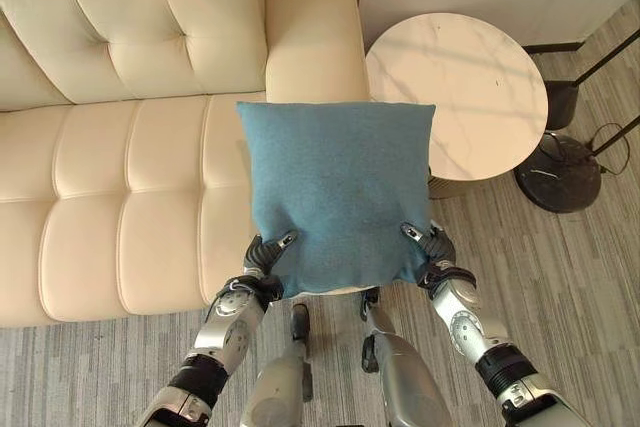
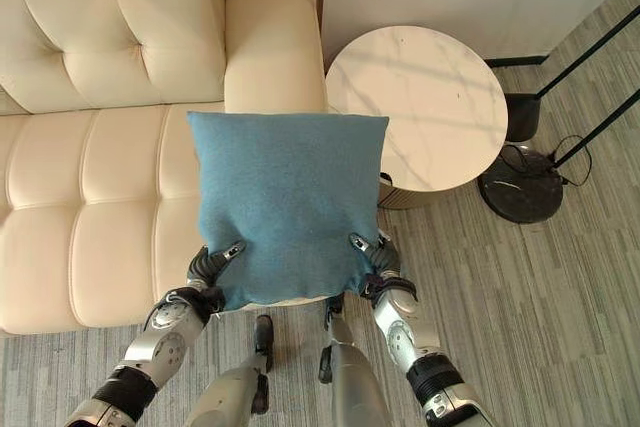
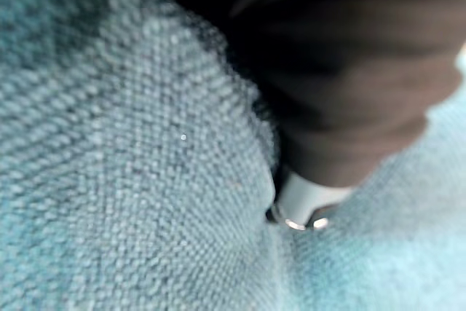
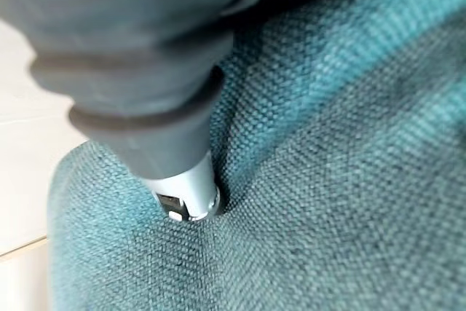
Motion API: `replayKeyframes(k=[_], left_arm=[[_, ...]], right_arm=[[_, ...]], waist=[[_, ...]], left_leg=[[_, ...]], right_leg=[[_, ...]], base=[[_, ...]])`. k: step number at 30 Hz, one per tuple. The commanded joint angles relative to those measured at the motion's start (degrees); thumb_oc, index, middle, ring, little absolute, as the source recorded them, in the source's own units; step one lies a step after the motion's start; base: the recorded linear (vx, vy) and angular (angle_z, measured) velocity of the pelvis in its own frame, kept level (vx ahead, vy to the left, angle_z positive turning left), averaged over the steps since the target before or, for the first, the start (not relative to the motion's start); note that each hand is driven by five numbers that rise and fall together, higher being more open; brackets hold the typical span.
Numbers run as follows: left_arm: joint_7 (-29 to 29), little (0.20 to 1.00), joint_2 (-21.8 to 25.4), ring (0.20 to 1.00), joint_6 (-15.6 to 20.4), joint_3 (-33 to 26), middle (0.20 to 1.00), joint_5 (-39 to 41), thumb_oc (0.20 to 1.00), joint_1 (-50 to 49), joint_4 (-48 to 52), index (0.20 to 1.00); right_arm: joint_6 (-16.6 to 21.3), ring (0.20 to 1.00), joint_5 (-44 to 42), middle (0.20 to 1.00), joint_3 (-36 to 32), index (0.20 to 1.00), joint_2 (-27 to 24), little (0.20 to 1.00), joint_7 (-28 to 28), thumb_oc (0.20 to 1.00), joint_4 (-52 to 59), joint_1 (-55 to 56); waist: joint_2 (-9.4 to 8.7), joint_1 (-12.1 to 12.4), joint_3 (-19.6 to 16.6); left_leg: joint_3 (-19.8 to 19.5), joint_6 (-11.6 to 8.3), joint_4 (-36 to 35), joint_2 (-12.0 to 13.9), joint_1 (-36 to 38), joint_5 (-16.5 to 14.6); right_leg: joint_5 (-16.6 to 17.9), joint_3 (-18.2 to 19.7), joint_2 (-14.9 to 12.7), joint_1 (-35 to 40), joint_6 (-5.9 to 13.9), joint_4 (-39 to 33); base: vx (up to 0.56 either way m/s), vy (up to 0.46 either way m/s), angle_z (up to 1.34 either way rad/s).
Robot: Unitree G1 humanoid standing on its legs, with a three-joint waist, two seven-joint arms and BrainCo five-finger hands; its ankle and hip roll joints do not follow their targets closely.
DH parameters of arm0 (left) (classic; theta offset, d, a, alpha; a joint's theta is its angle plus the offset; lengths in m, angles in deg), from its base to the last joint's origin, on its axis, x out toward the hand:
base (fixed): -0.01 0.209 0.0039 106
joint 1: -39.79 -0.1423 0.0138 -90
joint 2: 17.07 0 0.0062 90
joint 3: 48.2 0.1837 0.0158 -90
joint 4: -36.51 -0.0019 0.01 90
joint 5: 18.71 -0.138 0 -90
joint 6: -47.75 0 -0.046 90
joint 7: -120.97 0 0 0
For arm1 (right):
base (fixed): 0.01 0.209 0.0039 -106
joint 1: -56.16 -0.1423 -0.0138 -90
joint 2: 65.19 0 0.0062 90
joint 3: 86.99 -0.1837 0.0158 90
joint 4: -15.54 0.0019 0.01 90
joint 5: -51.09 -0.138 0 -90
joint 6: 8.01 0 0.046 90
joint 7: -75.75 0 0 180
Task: Pick up all the scattered cushions and arrange them neatly on the sofa.
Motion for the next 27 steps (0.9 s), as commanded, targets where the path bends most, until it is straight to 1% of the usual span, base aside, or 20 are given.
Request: replayKeyframes(k=[1, 4, 5, 9, 10, 11, 12, 13, 14, 15, 16, 17, 19, 20, 21, 22, 24, 25, 26, 27], left_arm=[[-3.96, 0.2, -3.95, 0.2, 1.95, 3.3, 0.2, 2.11, 0.2, -0.71, 13.9, 0.2], [-4.54, 0.2, -3.22, 0.2, 1.94, 2.5, 0.2, 2.5, 0.2, -2.36, 17.12, 0.2], [-5.13, 0.2, -2.53, 0.2, 2.04, 1.51, 0.2, 3.18, 0.2, -3.86, 20.58, 0.2], [-6.19, 0.2, -1.82, 0.2, 1.87, 0.84, 0.2, 3.78, 0.2, -6.14, 24.46, 0.2], [-6.87, 0.2, -1.21, 0.2, 1.73, 0.6, 0.2, 4.58, 0.2, -7.23, 26.06, 0.2], [-6.88, 0.2, -1.21, 0.2, 1.73, 0.59, 0.2, 4.59, 0.2, -7.26, 26.08, 0.2], [-7.66, 0.2, -0.7, 0.2, 1.72, 0.75, 0.2, 5.44, 0.2, -7.88, 27.55, 0.2], [-7.67, 0.2, -0.7, 0.2, 1.72, 0.75, 0.2, 5.44, 0.2, -7.9, 27.55, 0.2], [-8.54, 0.2, 0.06, 0.2, 1.92, 0.73, 0.2, 6.54, 0.2, -8.5, 29.43, 0.2], [-8.54, 0.2, 0.06, 0.2, 1.92, 0.72, 0.2, 6.54, 0.2, -8.5, 29.43, 0.2], [-9.16, 0.2, 0.14, 0.2, 1.84, 1.02, 0.2, 7.25, 0.2, -8.85, 30.19, 0.2], [-10.13, 0.2, 0.3, 0.2, 1.76, 0.88, 0.2, 8.87, 0.2, -10.14, 31.43, 0.2], [-10.54, 0.2, 0.4, 0.2, 1.77, 0.84, 0.2, 9.41, 0.2, -10.81, 31.87, 0.2], [-11.09, 0.2, 0.61, 0.2, 1.68, 0.64, 0.2, 9.95, 0.2, -11.95, 32.54, 0.2], [-11.09, 0.2, 0.6, 0.2, 1.68, 0.64, 0.2, 9.95, 0.2, -11.94, 32.54, 0.2], [-11.47, 0.2, 0.44, 0.2, 1.75, 0.32, 0.2, 10.67, 0.2, -12.88, 32.5, 0.2], [-11.47, 0.2, 0.45, 0.2, 1.75, 0.34, 0.2, 10.67, 0.2, -12.9, 32.51, 0.2], [-11.28, 0.2, 0.42, 0.2, 1.95, -0.37, 0.2, 10.86, 0.2, -13.73, 33.01, 0.2], [-10.55, 0.2, 0.14, 0.2, 1.91, 0.36, 0.2, 11.06, 0.2, -13.81, 33.07, 0.2], [-10.28, 0.2, 0.05, 0.2, 2.16, 0.43, 0.2, 11.21, 0.2, -13.56, 33.17, 0.2]], right_arm=[[0.0, 0.2, 0.35, 0.2, 4.57, 0.2, 5.04, 0.2, -7.71, 0.2, 14.2, 1.35], [-0.12, 0.2, 1.53, 0.2, 4.04, 0.2, 3.36, 0.2, -8.73, 0.2, 18.57, 3.77], [-0.24, 0.2, 1.64, 0.2, 3.18, 0.2, 2.01, 0.2, -10.0, 0.2, 23.12, 6.28], [-0.5, 0.2, 0.76, 0.2, 2.69, 0.2, 1.53, 0.2, -11.96, 0.2, 28.01, 9.69], [-0.67, 0.2, -0.2, 0.2, 3.03, 0.2, 1.7, 0.2, -13.24, 0.2, 30.15, 11.12], [-0.68, 0.2, -0.2, 0.2, 3.04, 0.2, 1.7, 0.2, -13.24, 0.2, 30.17, 11.15], [-0.67, 0.2, -2.4, 0.2, 3.91, 0.2, 2.02, 0.2, -14.57, 0.2, 31.7, 11.68], [-0.68, 0.2, -2.4, 0.2, 3.91, 0.2, 2.01, 0.2, -14.57, 0.2, 31.71, 11.7], [-0.72, 0.2, -5.99, 0.2, 5.48, 0.2, 2.31, 0.2, -16.4, 0.2, 32.91, 12.18], [-0.72, 0.2, -5.99, 0.2, 5.47, 0.2, 2.31, 0.2, -16.4, 0.2, 32.9, 12.18], [-0.61, 0.2, -7.25, 0.2, 6.15, 0.2, 2.19, 0.2, -17.42, 0.2, 33.6, 12.36], [-0.72, 0.2, -9.13, 0.2, 7.06, 0.2, 1.77, 0.2, -19.2, 0.2, 35.04, 13.08], [-0.77, 0.2, -10.04, 0.2, 7.4, 0.2, 1.6, 0.2, -19.6, 0.2, 35.08, 13.41], [-0.89, 0.2, -11.13, 0.2, 7.55, 0.2, 1.02, 0.2, -20.78, 0.2, 35.53, 14.07], [-0.89, 0.2, -11.13, 0.2, 7.55, 0.2, 1.01, 0.2, -20.78, 0.2, 35.52, 14.06], [-0.79, 0.2, -11.47, 0.2, 6.81, 0.2, 0.57, 0.2, -21.06, 0.2, 35.58, 14.69], [-0.79, 0.2, -11.47, 0.2, 6.8, 0.2, 0.58, 0.2, -21.06, 0.2, 35.59, 14.71], [-0.89, 0.2, -11.81, 0.2, 6.57, 0.2, 0.55, 0.2, -21.25, 0.2, 36.14, 14.95], [-0.04, 0.2, -13.63, 0.2, 6.55, 0.2, 0.57, 0.2, -20.69, 0.2, 35.97, 15.34], [0.44, 0.2, -14.83, 0.2, 6.66, 0.2, 0.72, 0.2, -20.71, 0.2, 35.93, 15.26]], waist=[[1.44, 0.73, -4.29], [1.2, 0.44, -5.31], [1.11, 0.12, -6.0], [1.18, -0.36, -6.78], [1.25, -0.45, -6.34], [1.23, -0.42, -6.36], [1.91, -0.29, -6.03], [1.89, -0.27, -6.03], [2.58, -0.06, -5.95], [2.61, -0.04, -6.08], [2.84, 0.14, -6.29], [3.15, 0.67, -7.16], [3.22, 1.01, -8.08], [2.75, 1.68, -9.52], [2.84, 1.74, -9.65], [2.41, 2.61, -10.82], [2.39, 2.67, -10.82], [2.31, 3.47, -11.5], [3.04, 3.47, -11.33], [3.48, 3.42, -10.82]], left_leg=[[-0.98, 0.0, -2.67, 1.87, -1.87, 0.22], [-1.08, 0.26, -2.81, 1.6, -1.03, -0.22], [-0.91, 0.5, -2.91, 1.36, -0.25, -0.44], [-0.15, 0.74, -3.31, 0.98, 0.61, -0.78], [0.71, 0.9, -3.34, 1.24, 0.72, -0.55], [0.76, 0.91, -3.34, 1.23, 0.72, -0.55], [1.72, 1.0, -3.31, 2.07, 0.3, -0.09], [1.75, 1.0, -3.3, 2.06, 0.3, -0.1], [2.82, 1.05, -3.09, 2.77, 0.28, 0.32], [2.83, 1.04, -3.11, 2.82, 0.12, 0.4], [3.26, 1.08, -3.05, 2.93, 0.17, 0.59], [4.05, 1.14, -2.88, 3.02, 0.37, 0.84], [4.45, 1.14, -2.82, 3.12, 0.17, 0.98], [5.19, 1.12, -2.41, 2.72, -0.09, 1.34], [5.22, 1.09, -2.42, 2.83, -0.24, 1.39], [5.77, 1.01, -1.5, 2.54, -1.34, 1.98], [5.82, 1.01, -1.47, 2.55, -1.32, 1.94], [6.52, 0.53, -0.77, 2.95, -2.22, 2.93], [5.73, -1.47, 1.39, 4.17, -5.45, 6.47], [5.34, -2.33, 2.03, 4.56, -6.56, 7.43]], right_leg=[[-14.62, 0.13, -2.91, 6.42, 5.15, 6.49], [-14.71, 0.33, -3.02, 7.22, 5.4, 6.41], [-14.61, 0.51, -3.27, 7.8, 5.67, 6.49], [-13.87, 0.77, -3.43, 7.96, 6.36, 6.4], [-13.15, 0.55, -3.4, 7.2, 6.88, 8.2], [-13.17, 0.6, -3.41, 7.15, 6.89, 8.26], [-14.17, -0.14, -2.93, 6.35, 7.09, 11.95], [-14.24, -0.1, -2.95, 6.3, 7.09, 12.06], [-16.36, -1.05, -2.48, 6.72, 6.68, 16.79], [-16.23, -1.04, -2.43, 6.59, 6.66, 16.68], [-17.15, -1.33, -2.12, 7.19, 6.48, 18.24], [-19.8, -1.88, -1.44, 9.11, 5.85, 20.75], [-20.36, -2.03, -1.11, 10.0, 5.68, 20.89], [-21.49, -1.72, -0.45, 13.29, 5.63, 20.69], [-21.31, -1.7, -0.33, 13.18, 5.59, 20.53], [-21.38, -0.58, 0.95, 15.53, 5.55, 19.44], [-21.37, -0.53, 0.94, 15.57, 5.56, 19.4], [-23.71, -0.28, 1.86, 17.45, 4.34, 16.51], [-26.41, 0.8, 5.37, 19.81, 0.94, 9.86], [-26.56, 0.78, 6.12, 19.9, 0.34, 8.83]], base=[[0.06, 0.076, 0.04], [0.03, 0.072, -0.01], [0.0, 0.066, -0.02], [-0.04, 0.08, -0.04], [-0.09, 0.048, -0.09], [-0.19, 0.047, -0.12], [-0.12, 0.024, -0.17], [-0.2, 0.071, -0.39], [-0.09, 0.047, -0.54], [-0.12, 0.062, -0.56], [-0.09, 0.024, -0.37], [-0.09, 0.024, -0.26], [-0.06, -0.026, -0.18], [-0.05, -0.054, -0.12], [-0.12, -0.121, -0.16], [-0.08, -0.074, -0.27], [-0.06, -0.081, -0.43], [-0.28, -0.382, -0.3], [-0.37, -0.452, -0.22], [-0.39, -0.418, 0.03]])
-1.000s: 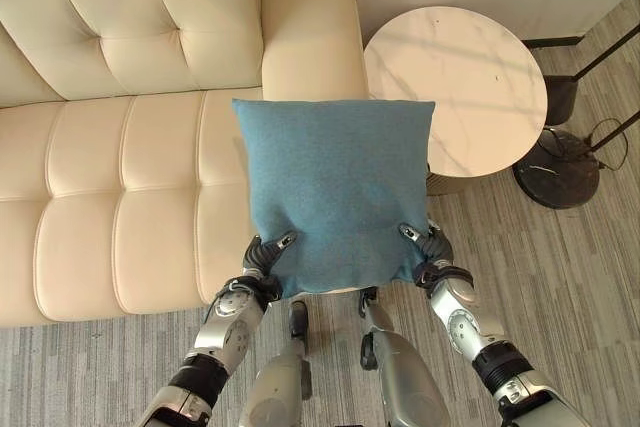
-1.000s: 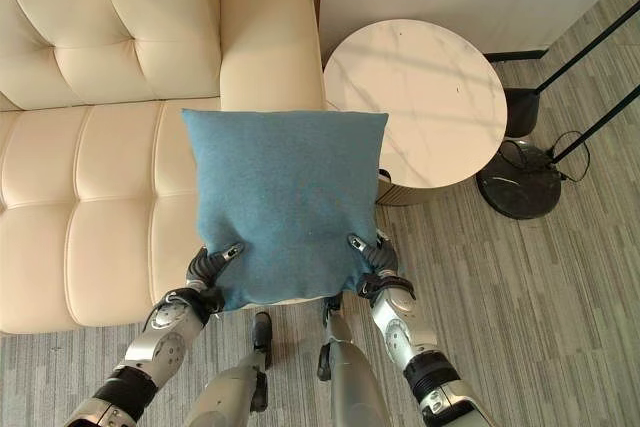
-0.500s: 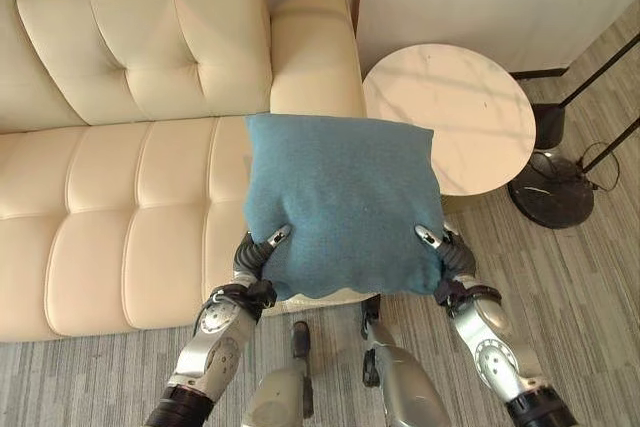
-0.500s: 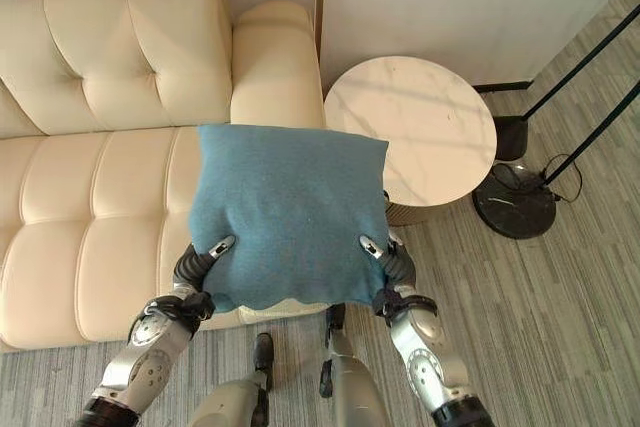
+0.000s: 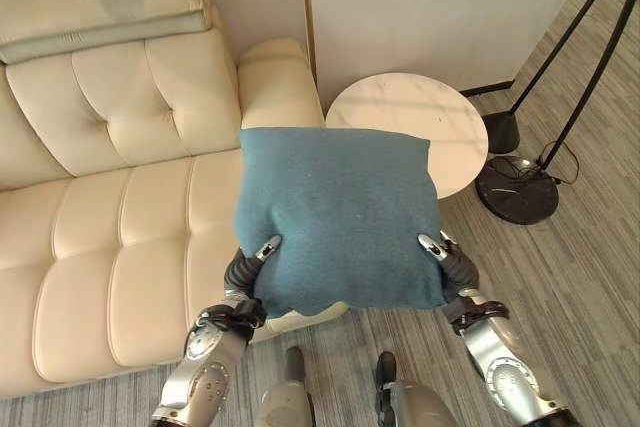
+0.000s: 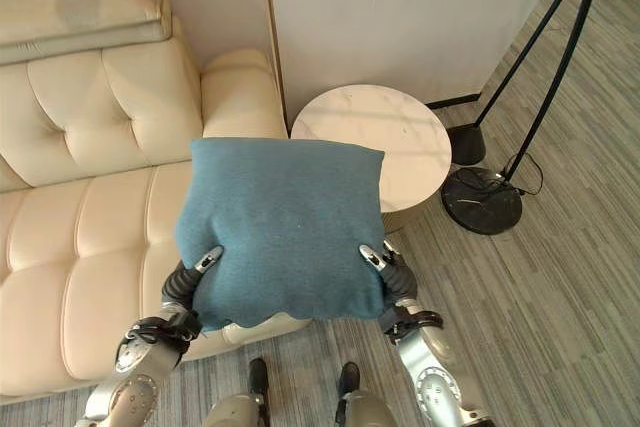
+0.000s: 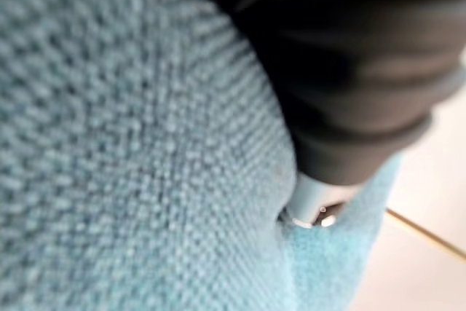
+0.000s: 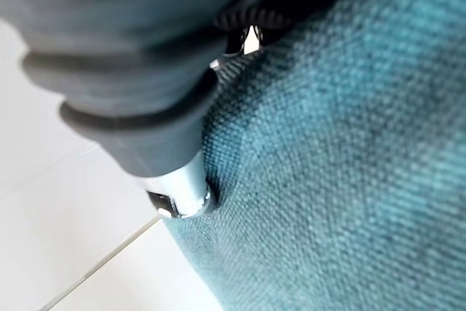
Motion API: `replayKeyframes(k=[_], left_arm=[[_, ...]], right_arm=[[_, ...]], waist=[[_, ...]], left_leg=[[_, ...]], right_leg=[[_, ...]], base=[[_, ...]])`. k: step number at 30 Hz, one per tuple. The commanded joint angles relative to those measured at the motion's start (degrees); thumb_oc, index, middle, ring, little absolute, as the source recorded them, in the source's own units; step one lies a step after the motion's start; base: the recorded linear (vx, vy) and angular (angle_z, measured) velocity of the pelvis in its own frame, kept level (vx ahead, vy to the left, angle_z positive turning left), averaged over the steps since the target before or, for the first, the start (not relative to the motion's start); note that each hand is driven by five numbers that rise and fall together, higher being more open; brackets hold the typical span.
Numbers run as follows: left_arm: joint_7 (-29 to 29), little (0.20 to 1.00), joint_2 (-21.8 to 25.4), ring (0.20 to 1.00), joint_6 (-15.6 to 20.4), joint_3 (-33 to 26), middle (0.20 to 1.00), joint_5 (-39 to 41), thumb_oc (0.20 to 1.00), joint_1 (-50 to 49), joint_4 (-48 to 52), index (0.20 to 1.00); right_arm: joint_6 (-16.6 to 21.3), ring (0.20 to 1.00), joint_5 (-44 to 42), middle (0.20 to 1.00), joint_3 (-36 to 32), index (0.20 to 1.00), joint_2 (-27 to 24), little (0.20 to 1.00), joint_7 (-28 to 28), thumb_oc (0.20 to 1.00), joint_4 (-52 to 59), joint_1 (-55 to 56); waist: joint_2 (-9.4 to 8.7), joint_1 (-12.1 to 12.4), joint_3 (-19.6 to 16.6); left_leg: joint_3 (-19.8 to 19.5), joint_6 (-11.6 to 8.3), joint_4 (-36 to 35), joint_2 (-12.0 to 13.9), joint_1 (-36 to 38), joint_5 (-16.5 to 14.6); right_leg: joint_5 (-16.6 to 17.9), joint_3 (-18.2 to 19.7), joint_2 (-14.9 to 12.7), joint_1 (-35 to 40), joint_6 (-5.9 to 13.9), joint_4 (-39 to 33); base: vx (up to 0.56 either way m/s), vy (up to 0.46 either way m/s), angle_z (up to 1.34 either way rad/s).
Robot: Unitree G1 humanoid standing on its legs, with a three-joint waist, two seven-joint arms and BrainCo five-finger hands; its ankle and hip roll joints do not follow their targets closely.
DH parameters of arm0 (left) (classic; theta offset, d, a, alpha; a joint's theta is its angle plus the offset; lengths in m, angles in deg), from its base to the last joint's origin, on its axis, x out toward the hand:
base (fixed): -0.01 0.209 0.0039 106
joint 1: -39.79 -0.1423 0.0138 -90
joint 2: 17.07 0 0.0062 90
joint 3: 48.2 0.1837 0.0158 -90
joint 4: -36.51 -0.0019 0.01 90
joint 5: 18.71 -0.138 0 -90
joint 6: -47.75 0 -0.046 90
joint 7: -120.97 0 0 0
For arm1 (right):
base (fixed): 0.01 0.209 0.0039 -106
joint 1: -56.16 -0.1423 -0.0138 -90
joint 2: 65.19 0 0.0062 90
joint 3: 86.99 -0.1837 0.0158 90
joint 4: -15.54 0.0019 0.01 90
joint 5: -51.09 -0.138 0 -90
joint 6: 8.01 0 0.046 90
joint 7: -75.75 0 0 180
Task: Pick up all the scattered cushions and arrange them neatly on the sofa.
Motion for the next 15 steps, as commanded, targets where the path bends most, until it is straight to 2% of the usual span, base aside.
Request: replayKeyframes(k=[1, 4, 5, 6, 8, 9, 10, 11, 12, 14, 15], left_arm=[[-5.38, 0.2, -0.83, 0.2, 3.07, 6.66, 0.2, 2.56, 0.2, 4.57, 9.93, 0.2], [-4.83, 0.2, -1.08, 0.2, 3.69, 6.82, 0.2, 2.25, 0.2, 4.84, 10.47, 0.2], [-4.51, 0.2, -1.19, 0.2, 4.56, 6.05, 0.2, 1.57, 0.2, 5.31, 11.84, 0.2], [-4.51, 0.2, -1.21, 0.2, 4.56, 6.06, 0.2, 1.57, 0.2, 5.32, 11.84, 0.2], [-4.71, 0.2, -1.56, 0.2, 4.81, 5.58, 0.2, 1.23, 0.2, 5.42, 12.42, 0.2], [-4.97, 0.2, -1.77, 0.2, 5.03, 5.2, 0.2, 1.04, 0.2, 5.53, 12.55, 0.2], [-4.97, 0.2, -1.78, 0.2, 5.02, 5.2, 0.2, 1.04, 0.2, 5.54, 12.55, 0.2], [-5.1, 0.2, -1.96, 0.2, 5.12, 5.08, 0.2, 1.02, 0.2, 5.61, 12.47, 0.2], [-5.19, 0.2, -2.41, 0.2, 5.22, 5.07, 0.2, 1.18, 0.2, 5.88, 12.27, 0.2], [-5.45, 0.2, -2.9, 0.2, 5.23, 5.12, 0.2, 1.35, 0.2, 5.8, 12.02, 0.2], [-5.77, 0.2, -3.2, 0.2, 5.21, 5.23, 0.2, 1.53, 0.2, 5.69, 11.59, 0.2]], right_arm=[[2.61, 0.2, -4.53, 0.2, 7.7, 0.2, 8.95, 0.2, -8.9, 0.2, 10.02, -3.42], [4.02, 0.2, -7.05, 0.2, 8.35, 0.2, 8.65, 0.2, -8.77, 0.2, 9.88, -4.35], [4.46, 0.2, -7.55, 0.2, 8.78, 0.2, 8.11, 0.2, -8.8, 0.2, 9.77, -5.51], [4.46, 0.2, -7.55, 0.2, 8.77, 0.2, 8.09, 0.2, -8.8, 0.2, 9.77, -5.52], [4.76, 0.2, -7.73, 0.2, 9.24, 0.2, 7.78, 0.2, -9.03, 0.2, 10.06, -6.04], [4.8, 0.2, -7.11, 0.2, 9.35, 0.2, 7.5, 0.2, -9.29, 0.2, 10.66, -6.38], [4.8, 0.2, -7.11, 0.2, 9.35, 0.2, 7.49, 0.2, -9.29, 0.2, 10.66, -6.39], [4.9, 0.2, -6.67, 0.2, 9.19, 0.2, 7.21, 0.2, -9.48, 0.2, 10.89, -6.56], [5.23, 0.2, -6.1, 0.2, 8.8, 0.2, 6.82, 0.2, -9.56, 0.2, 10.9, -6.78], [5.51, 0.2, -5.54, 0.2, 7.78, 0.2, 6.58, 0.2, -9.61, 0.2, 11.43, -6.52], [5.54, 0.2, -5.31, 0.2, 6.9, 0.2, 6.47, 0.2, -9.84, 0.2, 11.55, -5.96]], waist=[[-1.69, 0.47, -2.79], [-0.27, 0.29, -0.87], [-0.44, -0.08, -0.25], [-0.35, -0.1, -0.37], [-1.37, -0.8, -0.69], [-2.18, -1.51, -1.12], [-2.15, -1.56, -1.22], [-2.44, -1.84, -1.2], [-2.67, -2.35, -1.42], [-2.6, -3.39, -2.25], [-2.19, -4.34, -3.17]], left_leg=[[-2.15, -0.23, -0.45, -5.45, -10.76, 6.18], [-4.05, -2.88, -0.16, -4.51, -13.0, 9.22], [-5.95, -2.59, 0.95, -4.77, -12.92, 7.49], [-6.01, -2.59, 0.97, -4.71, -13.11, 7.56], [-4.45, -1.42, 5.07, -3.76, -11.93, 4.03], [-3.75, -0.98, 7.89, -3.05, -9.89, 0.81], [-3.8, -0.97, 7.84, -3.05, -10.03, 0.91], [-3.28, -0.89, 9.19, -2.45, -8.84, -0.71], [-2.15, -0.9, 10.04, -1.13, -7.03, -2.34], [1.51, -1.27, 9.06, 1.44, -3.06, -3.53], [4.46, -2.54, 7.97, 3.46, 0.13, -4.93]], right_leg=[[-7.36, 0.85, 2.97, 9.96, -0.18, -7.19], [-6.94, -1.69, 3.51, 9.38, -0.95, -7.66], [-5.76, -3.68, 2.14, 7.79, -0.72, -7.7], [-5.64, -3.72, 2.23, 7.64, -0.73, -7.76], [-4.06, -5.39, 0.25, 6.65, -0.48, -8.48], [-3.15, -6.32, -1.08, 6.63, -0.46, -9.51], [-3.06, -6.37, -1.05, 6.52, -0.46, -9.56], [-2.88, -6.9, -1.57, 6.63, -0.48, -9.73], [-2.75, -8.04, -2.17, 6.49, -0.47, -10.03], [-2.79, -10.48, -2.88, 6.43, -0.43, -10.53], [-3.56, -12.24, -3.11, 7.19, 0.05, -10.98]], base=[[-0.26, -0.191, 0.26], [-0.33, -0.137, 0.52], [-0.37, -0.069, 0.67], [-0.35, -0.046, 0.7], [-0.2, -0.013, 0.51], [-0.16, -0.01, 0.46], [-0.11, 0.006, 0.45], [-0.1, 0.014, 0.59], [-0.12, 0.03, 0.66], [-0.04, 0.045, 0.65], [0.02, 0.1, 0.52]])
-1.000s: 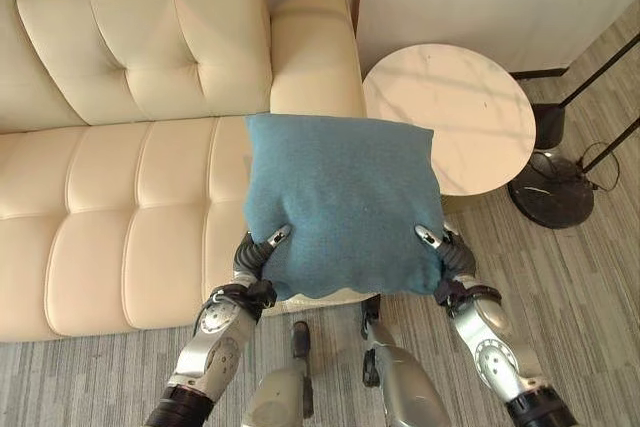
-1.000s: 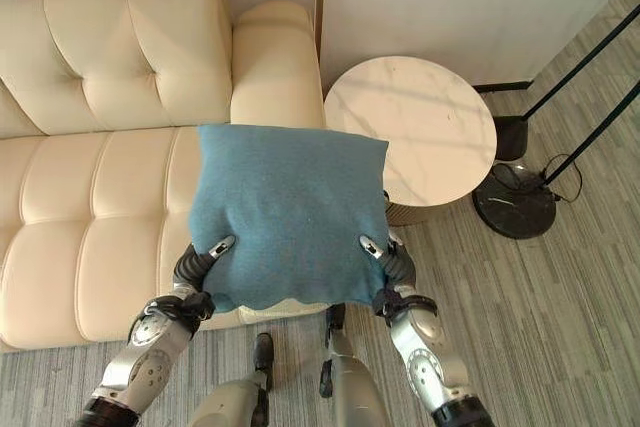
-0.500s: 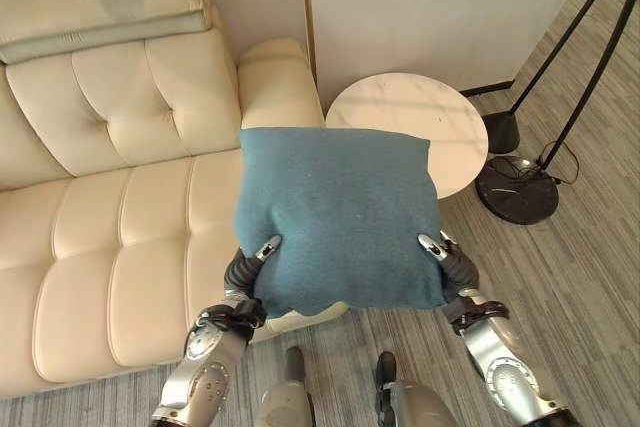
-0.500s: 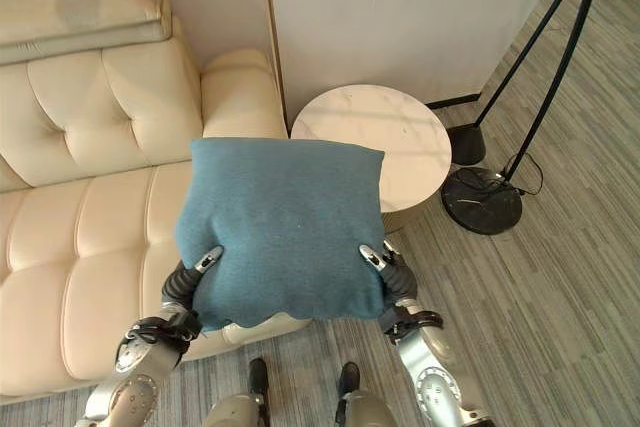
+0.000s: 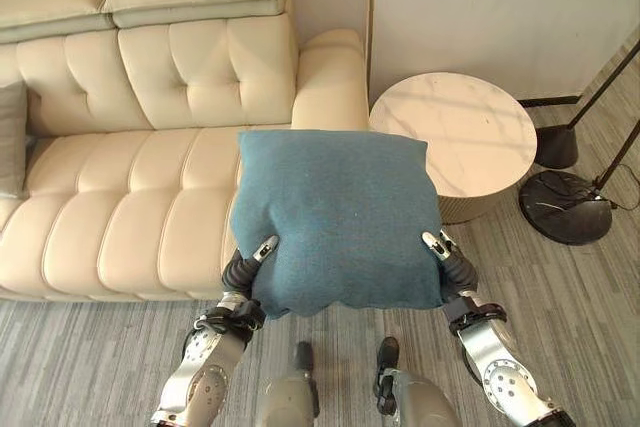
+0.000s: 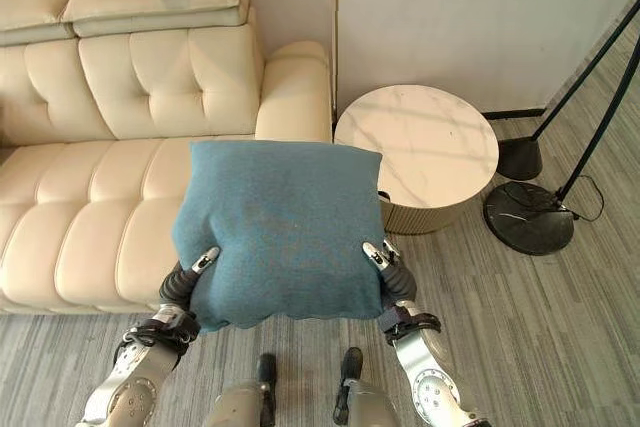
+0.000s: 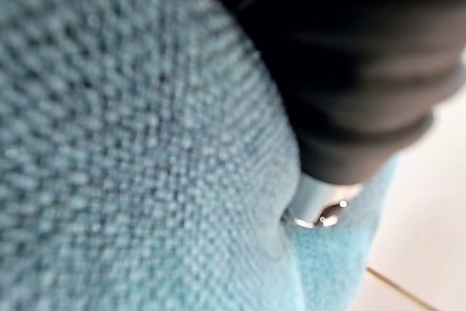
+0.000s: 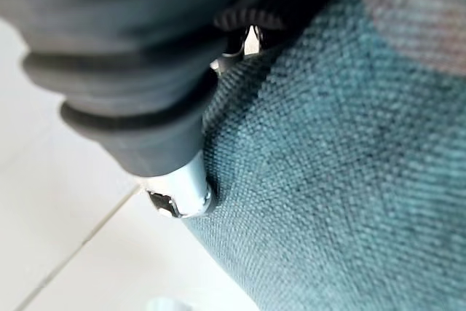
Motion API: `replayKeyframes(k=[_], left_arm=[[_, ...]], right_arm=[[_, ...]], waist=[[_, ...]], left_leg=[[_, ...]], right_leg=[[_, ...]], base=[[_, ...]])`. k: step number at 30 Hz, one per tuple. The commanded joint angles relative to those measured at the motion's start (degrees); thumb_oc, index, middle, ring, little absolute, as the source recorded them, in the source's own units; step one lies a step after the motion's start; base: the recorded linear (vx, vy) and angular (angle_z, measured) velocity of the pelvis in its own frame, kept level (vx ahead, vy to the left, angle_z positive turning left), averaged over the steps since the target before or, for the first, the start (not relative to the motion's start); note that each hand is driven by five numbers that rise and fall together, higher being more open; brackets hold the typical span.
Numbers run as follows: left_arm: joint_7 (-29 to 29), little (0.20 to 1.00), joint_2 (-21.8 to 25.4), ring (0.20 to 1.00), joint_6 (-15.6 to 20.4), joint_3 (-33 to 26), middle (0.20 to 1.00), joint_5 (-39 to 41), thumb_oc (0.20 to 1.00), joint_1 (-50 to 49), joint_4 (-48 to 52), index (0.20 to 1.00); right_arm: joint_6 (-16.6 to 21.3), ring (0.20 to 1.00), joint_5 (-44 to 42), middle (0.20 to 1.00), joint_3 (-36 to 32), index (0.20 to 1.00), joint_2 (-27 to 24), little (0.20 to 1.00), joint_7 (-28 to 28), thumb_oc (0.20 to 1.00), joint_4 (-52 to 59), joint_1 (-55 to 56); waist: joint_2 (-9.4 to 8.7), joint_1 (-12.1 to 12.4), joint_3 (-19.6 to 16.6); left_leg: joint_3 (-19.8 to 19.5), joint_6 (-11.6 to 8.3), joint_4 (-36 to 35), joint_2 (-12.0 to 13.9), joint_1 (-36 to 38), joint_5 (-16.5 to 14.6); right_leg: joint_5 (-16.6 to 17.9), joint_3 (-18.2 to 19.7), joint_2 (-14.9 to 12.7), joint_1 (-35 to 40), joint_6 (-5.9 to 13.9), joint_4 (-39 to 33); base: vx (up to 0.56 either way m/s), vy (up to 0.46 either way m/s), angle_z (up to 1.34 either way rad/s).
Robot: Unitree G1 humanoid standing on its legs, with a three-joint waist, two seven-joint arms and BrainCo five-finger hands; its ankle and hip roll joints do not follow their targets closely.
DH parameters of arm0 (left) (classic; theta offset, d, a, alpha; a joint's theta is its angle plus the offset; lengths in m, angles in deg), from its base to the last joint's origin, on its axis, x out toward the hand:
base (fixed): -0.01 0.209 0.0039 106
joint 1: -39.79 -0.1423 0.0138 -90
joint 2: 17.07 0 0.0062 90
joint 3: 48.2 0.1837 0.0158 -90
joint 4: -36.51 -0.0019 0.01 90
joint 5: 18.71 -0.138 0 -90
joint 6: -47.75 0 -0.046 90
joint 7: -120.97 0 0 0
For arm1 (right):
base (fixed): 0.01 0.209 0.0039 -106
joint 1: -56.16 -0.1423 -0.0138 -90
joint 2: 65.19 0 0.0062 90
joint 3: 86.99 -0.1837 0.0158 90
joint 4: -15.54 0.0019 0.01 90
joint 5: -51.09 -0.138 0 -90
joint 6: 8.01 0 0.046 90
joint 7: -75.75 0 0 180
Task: Pick up all the scattered cushions and arrange them neatly on the sofa.
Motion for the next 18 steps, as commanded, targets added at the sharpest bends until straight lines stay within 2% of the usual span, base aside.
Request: replayKeyframes(k=[1, 2, 3, 4, 5, 7, 10, 13, 14, 16, 18], left_arm=[[-6.45, 0.2, -3.55, 0.2, 3.92, 5.15, 0.2, 1.73, 0.2, 3.62, 11.1, 0.2], [-6.48, 0.2, -3.59, 0.2, 3.93, 5.18, 0.2, 1.74, 0.2, 3.54, 11.1, 0.2], [-7.09, 0.2, -3.24, 0.2, 3.45, 5.37, 0.2, 1.5, 0.2, 3.0, 11.13, 0.2], [-7.29, 0.2, -3.19, 0.2, 2.94, 4.84, 0.2, 1.29, 0.2, 2.12, 11.14, 0.2], [-7.27, 0.2, -3.03, 0.2, 2.7, 4.14, 0.2, 1.5, 0.2, 1.22, 10.98, 0.2], [-7.19, 0.2, -3.03, 0.2, 2.74, 3.24, 0.2, 0.84, 0.2, 0.18, 10.86, 0.2], [-7.28, 0.2, -2.83, 0.2, 2.61, 2.37, 0.2, 0.57, 0.2, -0.99, 11.27, 0.2], [-6.82, 0.2, -2.24, 0.2, 3.07, 1.06, 0.2, -0.97, 0.2, -1.38, 10.8, 0.2], [-6.82, 0.2, -2.23, 0.2, 3.07, 1.05, 0.2, -0.97, 0.2, -1.38, 10.8, 0.2], [-6.29, 0.2, -1.78, 0.2, 3.59, 0.51, 0.2, -1.91, 0.2, -1.02, 10.2, 0.2], [-5.89, 0.2, -1.39, 0.2, 3.87, 0.34, 0.2, -2.27, 0.2, -0.37, 9.72, 0.2]], right_arm=[[1.24, 0.2, 1.53, 0.2, 4.14, 0.2, 5.25, 0.2, -9.44, 0.2, 11.81, -4.59], [1.23, 0.2, 1.54, 0.2, 4.15, 0.2, 5.19, 0.2, -9.44, 0.2, 11.86, -4.48], [0.82, 0.2, 2.38, 0.2, 3.04, 0.2, 4.99, 0.2, -9.43, 0.2, 12.5, -3.19], [0.65, 0.2, 2.77, 0.2, 3.35, 0.2, 5.21, 0.2, -9.61, 0.2, 12.75, -2.73], [0.77, 0.2, 2.9, 0.2, 3.27, 0.2, 5.17, 0.2, -9.75, 0.2, 12.88, -2.33], [0.19, 0.2, 3.62, 0.2, 3.53, 0.2, 5.57, 0.2, -9.83, 0.2, 12.69, -2.01], [-0.47, 0.2, 3.74, 0.2, 3.94, 0.2, 5.88, 0.2, -10.21, 0.2, 12.51, -1.85], [-1.2, 0.2, 4.14, 0.2, 4.34, 0.2, 6.87, 0.2, -10.23, 0.2, 11.6, -2.15], [-1.2, 0.2, 4.14, 0.2, 4.34, 0.2, 6.88, 0.2, -10.23, 0.2, 11.59, -2.16], [-1.12, 0.2, 4.66, 0.2, 3.92, 0.2, 7.89, 0.2, -10.07, 0.2, 11.21, -2.3], [-0.76, 0.2, 5.39, 0.2, 3.15, 0.2, 8.58, 0.2, -9.98, 0.2, 11.73, -2.52]], waist=[[0.0, -2.72, -5.21], [0.05, -2.75, -5.21], [1.1, -3.94, -6.24], [1.86, -4.28, -6.67], [2.36, -4.1, -7.14], [2.19, -3.55, -7.47], [1.95, -2.9, -7.22], [0.69, -1.18, -6.51], [0.68, -1.19, -6.51], [0.06, -0.29, -6.47], [0.22, -0.06, -6.18]], left_leg=[[8.53, -3.82, -4.05, 5.32, 3.47, -0.07], [8.53, -3.88, -4.4, 5.28, 3.72, 0.11], [13.19, -4.84, -8.16, 6.21, 4.71, 2.04], [14.32, -5.23, -10.99, 5.95, 5.77, 2.59], [13.66, -5.53, -14.35, 5.1, 6.82, 3.34], [13.41, -5.01, -15.86, 3.9, 7.8, 2.91], [12.79, -4.23, -15.9, 2.94, 7.87, 2.25], [11.37, -2.6, -15.72, 0.5, 6.68, 0.96], [11.36, -2.6, -15.72, 0.49, 6.67, 0.95], [9.04, -0.83, -15.37, -2.18, 5.54, -0.34], [6.95, 0.49, -15.14, -4.01, 5.38, -1.4]], right_leg=[[-7.56, -4.43, 1.56, 11.22, 7.41, -9.36], [-7.55, -4.48, 1.6, 11.37, 7.41, -9.42], [-6.55, -7.88, 0.88, 11.76, 7.98, -10.61], [-5.81, -8.61, 0.69, 11.84, 8.65, -10.58], [-4.65, -9.9, 0.19, 12.24, 9.17, -11.6], [-3.4, -10.82, -0.48, 12.65, 10.02, -12.04], [-2.82, -10.91, -1.3, 12.94, 10.7, -11.79], [-1.62, -11.46, -3.88, 12.41, 12.31, -10.83], [-1.62, -11.46, -3.89, 12.4, 12.32, -10.83], [-2.11, -11.11, -6.29, 11.66, 13.3, -7.89], [-3.18, -9.51, -7.94, 10.51, 13.49, -3.18]], base=[[0.04, 0.082, 0.99], [-0.04, 0.162, 1.53], [0.01, 0.198, 1.68], [0.01, 0.342, 1.21], [0.03, 0.245, 0.7], [0.04, 0.211, 0.57], [0.02, 0.204, 0.37], [-0.04, 0.227, 0.15], [-0.02, 0.225, 0.1], [0.0, 0.26, 0.2], [0.02, 0.217, 0.34]])
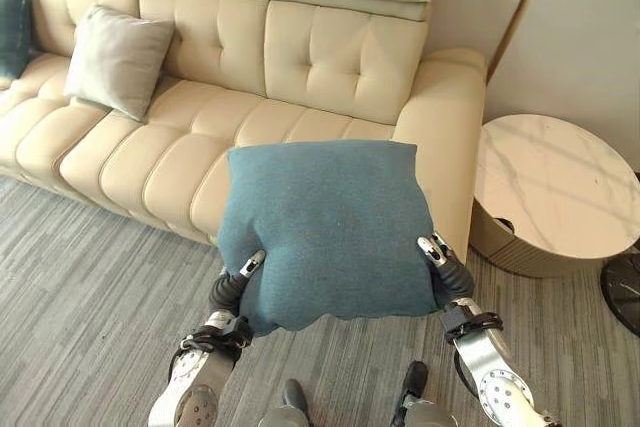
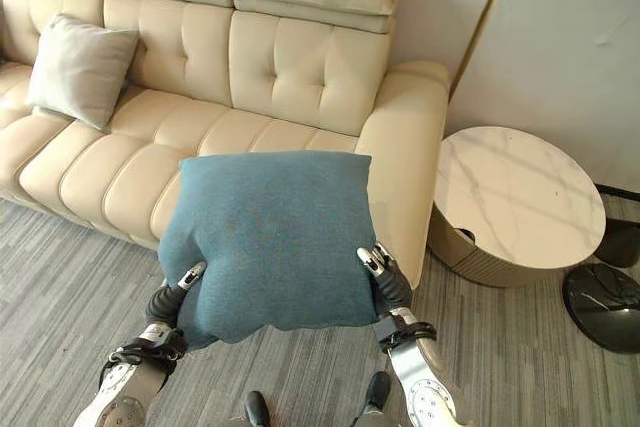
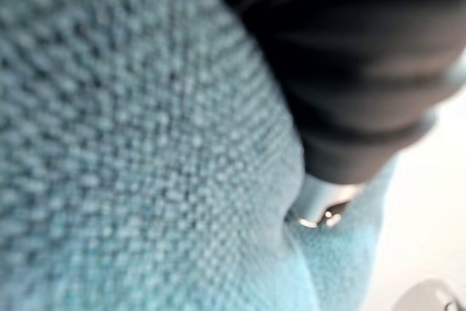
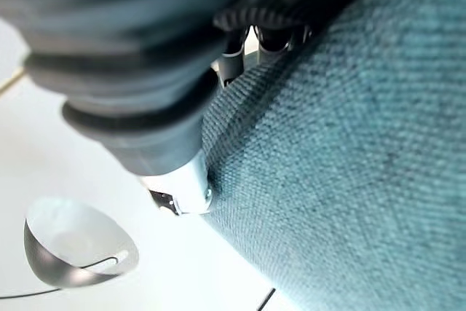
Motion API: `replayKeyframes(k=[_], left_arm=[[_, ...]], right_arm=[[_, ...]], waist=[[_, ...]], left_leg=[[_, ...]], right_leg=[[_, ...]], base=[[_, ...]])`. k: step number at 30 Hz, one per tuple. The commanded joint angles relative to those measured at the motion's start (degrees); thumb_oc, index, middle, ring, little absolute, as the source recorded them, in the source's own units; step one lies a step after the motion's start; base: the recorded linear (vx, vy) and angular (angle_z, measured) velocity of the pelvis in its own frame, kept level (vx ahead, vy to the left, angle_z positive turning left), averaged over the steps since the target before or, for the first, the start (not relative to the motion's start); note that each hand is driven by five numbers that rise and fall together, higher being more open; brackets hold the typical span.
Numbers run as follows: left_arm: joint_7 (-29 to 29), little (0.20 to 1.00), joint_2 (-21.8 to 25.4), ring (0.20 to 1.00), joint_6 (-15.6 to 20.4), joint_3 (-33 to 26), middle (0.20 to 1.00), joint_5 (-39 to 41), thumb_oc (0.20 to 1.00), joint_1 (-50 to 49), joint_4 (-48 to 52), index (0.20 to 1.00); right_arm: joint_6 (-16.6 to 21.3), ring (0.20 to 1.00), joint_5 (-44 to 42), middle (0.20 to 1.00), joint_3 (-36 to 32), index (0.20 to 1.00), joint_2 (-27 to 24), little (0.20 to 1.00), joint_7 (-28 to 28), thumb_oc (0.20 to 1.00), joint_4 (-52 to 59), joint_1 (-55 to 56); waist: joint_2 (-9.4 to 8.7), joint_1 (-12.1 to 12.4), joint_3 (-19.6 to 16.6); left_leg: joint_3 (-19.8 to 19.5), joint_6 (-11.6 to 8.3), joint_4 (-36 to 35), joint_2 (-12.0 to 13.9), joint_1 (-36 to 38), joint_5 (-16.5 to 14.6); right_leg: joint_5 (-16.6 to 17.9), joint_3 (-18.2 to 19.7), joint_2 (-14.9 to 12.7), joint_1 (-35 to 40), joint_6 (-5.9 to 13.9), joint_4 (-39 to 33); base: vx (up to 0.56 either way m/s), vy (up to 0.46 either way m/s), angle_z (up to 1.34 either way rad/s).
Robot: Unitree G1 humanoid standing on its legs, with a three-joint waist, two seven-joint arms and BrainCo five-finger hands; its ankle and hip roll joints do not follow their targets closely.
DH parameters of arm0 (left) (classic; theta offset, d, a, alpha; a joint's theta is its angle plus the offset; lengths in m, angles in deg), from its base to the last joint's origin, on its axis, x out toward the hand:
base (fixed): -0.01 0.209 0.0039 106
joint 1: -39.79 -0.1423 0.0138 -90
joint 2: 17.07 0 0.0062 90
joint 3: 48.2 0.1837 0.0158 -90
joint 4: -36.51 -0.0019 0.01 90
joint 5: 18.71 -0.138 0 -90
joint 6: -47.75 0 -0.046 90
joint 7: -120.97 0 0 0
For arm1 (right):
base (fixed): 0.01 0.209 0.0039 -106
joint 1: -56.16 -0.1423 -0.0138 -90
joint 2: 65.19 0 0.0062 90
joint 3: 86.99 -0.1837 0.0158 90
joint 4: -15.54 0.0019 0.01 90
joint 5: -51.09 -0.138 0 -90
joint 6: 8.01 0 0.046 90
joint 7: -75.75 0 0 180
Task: Pick up all the scattered cushions and arrange them neatly on the sofa.
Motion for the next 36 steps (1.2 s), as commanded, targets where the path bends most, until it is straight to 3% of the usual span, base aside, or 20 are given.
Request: replayKeyframes(k=[1, 2, 3, 4, 6, 11, 12, 14, 15, 16, 19, 23, 25, 28, 31, 32, 33, 34, 35, 36], left_arm=[[-4.18, 0.2, -0.7, 0.2, 3.97, 3.27, 0.2, -1.75, 0.2, 6.11, 9.42, 0.2], [-3.72, 0.2, -0.25, 0.2, 4.29, 3.48, 0.2, -2.49, 0.2, 6.62, 9.19, 0.2], [-3.71, 0.2, -0.24, 0.2, 4.3, 3.5, 0.2, -2.5, 0.2, 6.65, 9.18, 0.2], [-3.36, 0.2, -0.23, 0.2, 4.65, 4.22, 0.2, -2.95, 0.2, 7.57, 8.49, 0.2], [-3.88, 0.2, -0.24, 0.2, 4.74, 4.38, 0.2, -3.25, 0.2, 8.19, 8.66, 0.2], [-3.65, 0.2, -0.47, 0.2, 4.94, 4.37, 0.2, -3.66, 0.2, 9.7, 8.64, 0.2], [-3.03, 0.2, -0.63, 0.2, 5.49, 4.13, 0.2, -4.43, 0.2, 10.99, 8.63, 0.2], [-3.03, 0.2, -0.63, 0.2, 5.49, 4.13, 0.2, -4.43, 0.2, 11.0, 8.63, 0.2], [-3.08, 0.2, -0.77, 0.2, 5.72, 4.04, 0.2, -4.96, 0.2, 11.5, 8.76, 0.2], [-3.47, 0.2, -1.31, 0.2, 6.1, 3.94, 0.2, -5.75, 0.2, 11.27, 9.01, 0.2], [-4.16, 0.2, -1.52, 0.2, 6.31, 3.21, 0.2, -5.17, 0.2, 10.51, 9.43, 0.2], [-4.53, 0.2, -2.71, 0.2, 6.52, 2.08, 0.2, -3.62, 0.2, 8.47, 9.15, 0.2], [-4.47, 0.2, -3.0, 0.2, 6.23, 1.79, 0.2, -2.84, 0.2, 7.88, 9.11, 0.2], [-4.23, 0.2, -3.02, 0.2, 5.73, 1.26, 0.2, -2.71, 0.2, 7.03, 9.03, 0.2], [-4.04, 0.2, -3.16, 0.2, 5.67, 1.11, 0.2, -2.76, 0.2, 6.7, 8.94, 0.2], [-3.95, 0.2, -3.15, 0.2, 5.64, 1.08, 0.2, -2.79, 0.2, 6.52, 9.02, 0.2], [-3.74, 0.2, -3.22, 0.2, 5.64, 0.83, 0.2, -3.0, 0.2, 6.24, 9.24, 0.2], [-3.73, 0.2, -3.23, 0.2, 5.64, 0.84, 0.2, -3.01, 0.2, 6.21, 9.26, 0.2], [-3.09, 0.2, -3.5, 0.2, 5.71, 0.76, 0.2, -3.03, 0.2, 6.25, 9.48, 0.2], [-2.88, 0.2, -3.57, 0.2, 5.85, 0.95, 0.2, -3.29, 0.2, 6.34, 9.48, 0.2]], right_arm=[[0.9, 0.2, 1.91, 0.2, 4.36, 0.2, 5.62, 0.2, -7.8, 0.2, 9.01, -5.9], [1.44, 0.2, 1.65, 0.2, 3.79, 0.2, 6.37, 0.2, -7.94, 0.2, 9.53, -5.36], [1.44, 0.2, 1.64, 0.2, 3.78, 0.2, 6.37, 0.2, -7.95, 0.2, 9.52, -5.36], [2.41, 0.2, 1.46, 0.2, 2.34, 0.2, 6.37, 0.2, -7.23, 0.2, 9.27, -4.67], [2.69, 0.2, 1.76, 0.2, 2.15, 0.2, 6.02, 0.2, -7.09, 0.2, 9.71, -5.29], [3.15, 0.2, 2.01, 0.2, 2.93, 0.2, 4.95, 0.2, -7.94, 0.2, 10.14, -6.75], [3.19, 0.2, 2.95, 0.2, 2.85, 0.2, 4.58, 0.2, -7.87, 0.2, 10.28, -7.08], [3.19, 0.2, 2.95, 0.2, 2.85, 0.2, 4.58, 0.2, -7.87, 0.2, 10.28, -7.08], [3.0, 0.2, 3.63, 0.2, 2.88, 0.2, 4.4, 0.2, -8.3, 0.2, 10.62, -7.28], [3.47, 0.2, 3.55, 0.2, 2.67, 0.2, 4.62, 0.2, -8.47, 0.2, 11.11, -6.99], [4.53, 0.2, 3.76, 0.2, 2.35, 0.2, 3.45, 0.2, -8.18, 0.2, 10.44, -7.46], [3.76, 0.2, 5.07, 0.2, 2.1, 0.2, 1.37, 0.2, -8.71, 0.2, 10.16, -8.01], [3.4, 0.2, 5.36, 0.2, 1.96, 0.2, 0.92, 0.2, -8.7, 0.2, 10.12, -7.95], [2.96, 0.2, 5.56, 0.2, 1.96, 0.2, 0.81, 0.2, -8.63, 0.2, 10.43, -7.85], [3.02, 0.2, 5.85, 0.2, 2.1, 0.2, 0.79, 0.2, -8.35, 0.2, 10.34, -7.66], [3.1, 0.2, 5.91, 0.2, 2.1, 0.2, 0.78, 0.2, -8.2, 0.2, 10.28, -7.66], [3.36, 0.2, 5.91, 0.2, 1.59, 0.2, 0.63, 0.2, -7.98, 0.2, 10.26, -7.44], [3.36, 0.2, 5.91, 0.2, 1.6, 0.2, 0.62, 0.2, -7.98, 0.2, 10.26, -7.4], [3.72, 0.2, 5.13, 0.2, 0.19, 0.2, 0.98, 0.2, -7.08, 0.2, 10.15, -6.77], [3.83, 0.2, 5.15, 0.2, -0.08, 0.2, 1.01, 0.2, -6.79, 0.2, 10.08, -6.66]], waist=[[-0.81, 0.02, -1.56], [-0.44, -0.38, -1.04], [-0.52, -0.39, -1.04], [-0.01, -2.87, -0.71], [0.11, -3.81, -0.6], [-0.43, -4.26, -0.02], [-0.74, -4.72, 0.43], [-0.74, -4.74, 0.47], [-0.96, -4.59, 0.13], [-1.83, -5.22, -0.24], [-2.09, -5.81, -1.79], [-1.83, -4.99, -1.94], [-1.96, -4.65, -1.54], [-2.75, -4.14, -1.72], [-2.64, -3.81, -1.61], [-2.49, -3.64, -1.44], [-1.99, -3.33, -1.39], [-2.01, -3.3, -1.19], [-1.81, -2.69, -0.82], [-1.69, -2.6, -0.75]], left_leg=[[-3.66, 1.89, 0.89, -2.31, -1.88, -6.72], [-6.02, 3.09, 0.78, -3.9, -1.47, -7.3], [-6.04, 3.17, 0.78, -4.03, -1.47, -7.35], [-8.83, 4.14, -0.01, -4.88, -1.45, -6.55], [-10.73, 4.4, -0.15, -6.1, -1.05, -6.66], [-12.52, 4.19, -0.32, -7.68, 0.27, -7.58], [-13.38, 3.69, -0.24, -8.17, 2.27, -8.94], [-13.39, 3.69, -0.24, -8.17, 2.31, -8.94], [-13.78, 3.37, -0.06, -8.4, 3.63, -10.53], [-13.4, 3.33, 1.57, -8.9, 4.6, -11.97], [-12.08, 1.62, 8.66, -7.96, 5.03, -15.45], [-10.19, -1.76, 22.86, -6.05, 0.28, -9.74], [-8.26, -1.46, 24.19, -3.81, -1.56, -9.9], [-7.19, 0.28, 19.91, -2.86, -3.55, -12.31], [-7.39, 0.17, 15.62, -1.77, -5.01, -10.37], [-7.64, -0.13, 13.12, -1.15, -5.59, -8.46], [-7.79, -0.9, 8.97, 0.6, -7.43, -4.18], [-7.76, -0.95, 8.79, 0.57, -7.03, -4.18], [-8.0, -2.13, 4.0, 2.84, -10.81, -1.7], [-7.38, -2.34, 2.6, 3.24, -11.69, -0.86]], right_leg=[[-14.27, 1.2, -1.77, 1.48, 4.61, 8.8], [-14.38, 4.6, -2.62, 0.15, 4.58, 14.42], [-14.56, 4.67, -2.83, -0.02, 4.68, 14.8], [-16.3, 13.83, 2.69, -3.98, 2.91, 17.32], [-16.82, 19.39, 7.49, -6.19, 2.52, 14.7], [-14.18, 15.09, 10.16, -10.1, 1.84, 10.36], [-12.96, 10.98, 9.99, -11.57, 2.42, 8.91], [-12.96, 10.97, 9.99, -11.52, 2.42, 8.89], [-13.26, 9.21, 9.79, -11.4, 2.75, 8.41], [-12.61, 8.05, 9.51, -8.97, 1.2, 6.62], [-12.82, 8.38, 9.73, -5.57, 0.25, 5.17], [-14.33, 9.0, 10.08, 0.47, -1.74, 1.98], [-14.86, 8.95, 9.75, 2.2, -1.84, 1.0], [-15.06, 9.57, 8.45, 3.01, -0.87, 0.25], [-15.46, 10.2, 8.1, 3.58, -0.4, -0.07], [-15.63, 10.44, 8.18, 4.04, -0.3, -0.29], [-16.05, 10.77, 8.29, 4.63, -0.1, -0.54], [-16.16, 10.78, 8.28, 4.93, -0.1, -0.54], [-18.13, 11.6, 7.99, 7.34, 0.42, -1.26], [-18.35, 11.44, 7.78, 7.96, 0.56, -1.49]], base=[[0.08, 0.244, 0.39], [0.07, 0.153, 0.35], [0.07, 0.261, 0.5], [0.06, 0.165, 0.7], [0.15, 0.143, 1.1], [0.18, -0.003, 0.47], [0.19, -0.01, 0.22], [0.18, -0.023, 0.2], [0.3, -0.075, 0.07], [0.41, -0.12, 0.07], [0.35, -0.119, 0.15], [0.29, -0.086, -0.07], [0.17, -0.021, -0.13], [0.17, 0.04, 0.01], [0.17, 0.071, -0.05], [0.18, 0.101, 0.04], [0.18, 0.099, -0.05], [0.4, 0.194, 0.01], [0.34, 0.168, -0.04], [0.41, 0.238, 0.3]])
